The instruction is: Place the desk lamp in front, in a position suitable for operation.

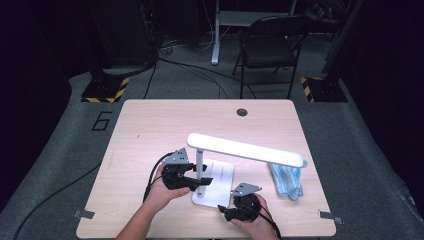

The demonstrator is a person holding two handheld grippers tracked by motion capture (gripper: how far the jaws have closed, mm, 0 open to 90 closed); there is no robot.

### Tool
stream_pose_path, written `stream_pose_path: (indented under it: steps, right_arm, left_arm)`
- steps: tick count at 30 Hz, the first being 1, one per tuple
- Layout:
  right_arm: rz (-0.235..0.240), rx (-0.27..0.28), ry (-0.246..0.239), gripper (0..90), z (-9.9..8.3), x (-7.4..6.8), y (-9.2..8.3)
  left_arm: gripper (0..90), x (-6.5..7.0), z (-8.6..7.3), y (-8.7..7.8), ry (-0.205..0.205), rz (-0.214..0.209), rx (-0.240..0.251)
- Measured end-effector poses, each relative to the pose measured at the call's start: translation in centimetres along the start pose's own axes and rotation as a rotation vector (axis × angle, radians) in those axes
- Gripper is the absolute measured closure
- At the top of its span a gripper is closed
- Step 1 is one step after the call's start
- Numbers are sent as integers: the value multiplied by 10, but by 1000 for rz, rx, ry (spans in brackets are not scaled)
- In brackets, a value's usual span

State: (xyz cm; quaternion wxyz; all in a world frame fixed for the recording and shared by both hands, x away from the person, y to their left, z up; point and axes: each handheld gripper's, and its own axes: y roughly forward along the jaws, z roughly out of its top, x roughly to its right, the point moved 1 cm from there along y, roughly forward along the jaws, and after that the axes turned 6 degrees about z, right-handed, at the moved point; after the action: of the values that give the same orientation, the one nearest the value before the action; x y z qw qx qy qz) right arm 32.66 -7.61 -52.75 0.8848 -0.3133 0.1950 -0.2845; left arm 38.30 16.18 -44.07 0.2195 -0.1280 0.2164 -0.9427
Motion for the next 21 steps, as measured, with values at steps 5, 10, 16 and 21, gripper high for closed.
stream_pose_path:
  steps: [5, 10, 16, 21]
  right_arm:
    - [-22, 25, -2, 296, 1, 10, -1]
    - [-44, 26, 35, 311, 1, 16, -4]
    - [-52, 36, 31, 311, 1, 22, -5]
    - [-53, 36, 33, 311, 1, 22, -5]
  left_arm:
    - [436, 0, -1, -2, 2, 2, -2]
    - [453, 0, -2, -3, -5, -4, -1]
    - [467, 2, -2, -4, 3, 8, -6]
    - [472, 3, -1, -4, 13, 10, -11]
